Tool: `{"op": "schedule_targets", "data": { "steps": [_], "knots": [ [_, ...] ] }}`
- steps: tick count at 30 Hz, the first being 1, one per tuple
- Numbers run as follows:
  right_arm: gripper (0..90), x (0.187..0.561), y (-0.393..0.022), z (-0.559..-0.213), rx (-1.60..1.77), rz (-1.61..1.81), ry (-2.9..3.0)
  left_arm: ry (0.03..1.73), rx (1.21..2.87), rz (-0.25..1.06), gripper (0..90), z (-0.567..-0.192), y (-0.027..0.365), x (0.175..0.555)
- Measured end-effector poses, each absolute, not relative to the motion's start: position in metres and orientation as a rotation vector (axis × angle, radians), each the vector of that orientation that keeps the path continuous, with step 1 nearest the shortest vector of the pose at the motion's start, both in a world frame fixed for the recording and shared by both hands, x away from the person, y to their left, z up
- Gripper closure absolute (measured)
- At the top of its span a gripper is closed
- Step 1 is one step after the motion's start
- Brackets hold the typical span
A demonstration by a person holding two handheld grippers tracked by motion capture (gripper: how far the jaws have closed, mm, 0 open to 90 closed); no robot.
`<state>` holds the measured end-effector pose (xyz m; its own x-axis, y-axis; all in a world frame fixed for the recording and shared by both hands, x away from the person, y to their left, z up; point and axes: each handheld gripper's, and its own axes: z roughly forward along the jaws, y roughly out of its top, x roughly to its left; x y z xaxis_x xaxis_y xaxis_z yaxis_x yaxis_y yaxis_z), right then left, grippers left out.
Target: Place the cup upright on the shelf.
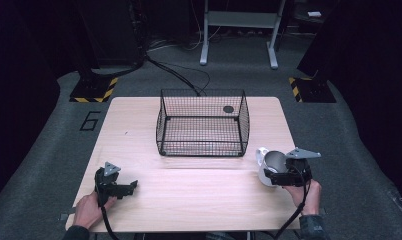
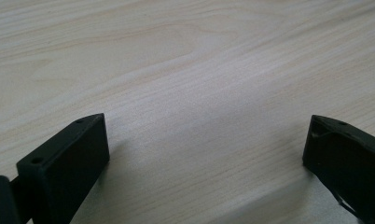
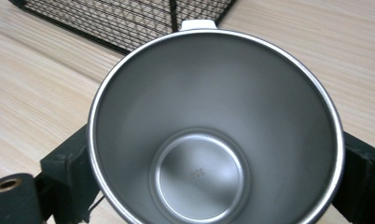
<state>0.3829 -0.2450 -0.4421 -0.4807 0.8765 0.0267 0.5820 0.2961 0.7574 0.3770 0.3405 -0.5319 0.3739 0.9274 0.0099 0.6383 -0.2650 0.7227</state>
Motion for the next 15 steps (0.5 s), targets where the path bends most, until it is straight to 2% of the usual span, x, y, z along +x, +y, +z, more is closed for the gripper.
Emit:
{"op": "schedule_targets", "data": {
  "steps": [15],
  "knots": [
    [7.1,0.38,-0.227,-0.436,1.255,1.041,2.235,1.347,1.999,0.589,0.2,-0.532,0.34,0.377]
  ]
}}
